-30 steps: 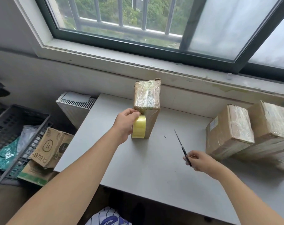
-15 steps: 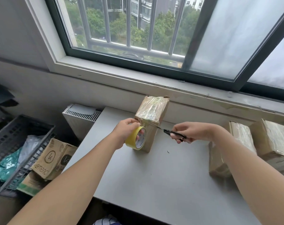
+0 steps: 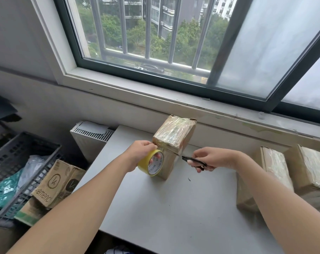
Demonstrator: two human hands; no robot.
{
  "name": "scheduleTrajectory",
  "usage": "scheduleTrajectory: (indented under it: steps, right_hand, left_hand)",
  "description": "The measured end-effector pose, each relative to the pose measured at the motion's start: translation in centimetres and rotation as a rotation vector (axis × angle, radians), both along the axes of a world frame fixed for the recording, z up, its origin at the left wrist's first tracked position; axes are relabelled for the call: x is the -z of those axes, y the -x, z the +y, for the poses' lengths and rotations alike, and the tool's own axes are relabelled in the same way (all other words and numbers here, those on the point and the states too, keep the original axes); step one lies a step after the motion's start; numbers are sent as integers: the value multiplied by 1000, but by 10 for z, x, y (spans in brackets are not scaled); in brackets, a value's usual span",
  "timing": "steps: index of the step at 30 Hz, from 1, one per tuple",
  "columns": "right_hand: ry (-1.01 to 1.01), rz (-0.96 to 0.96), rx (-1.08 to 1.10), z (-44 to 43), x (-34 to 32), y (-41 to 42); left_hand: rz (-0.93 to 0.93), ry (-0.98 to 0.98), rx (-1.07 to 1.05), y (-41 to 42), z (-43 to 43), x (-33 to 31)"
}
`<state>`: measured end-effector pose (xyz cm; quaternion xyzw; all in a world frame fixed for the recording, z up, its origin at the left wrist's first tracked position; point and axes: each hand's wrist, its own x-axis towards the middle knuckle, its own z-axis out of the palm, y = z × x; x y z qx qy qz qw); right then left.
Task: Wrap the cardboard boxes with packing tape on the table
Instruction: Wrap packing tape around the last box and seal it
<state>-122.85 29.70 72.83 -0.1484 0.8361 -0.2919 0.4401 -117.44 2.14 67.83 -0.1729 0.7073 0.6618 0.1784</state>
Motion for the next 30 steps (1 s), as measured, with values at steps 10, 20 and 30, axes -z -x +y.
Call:
scheduleTrajectory:
  steps: [10, 20, 30]
  right_hand:
    - [71, 60, -28, -43, -5, 6]
    - [73, 238, -9, -48, 18, -2]
    - [-570, 318, -221, 3, 138, -47]
  left_hand:
    - [-16, 4, 53, -1, -2, -2]
    - [-10, 53, 110, -4, -13, 12]
    - [-51, 79, 244, -20, -23, 23]
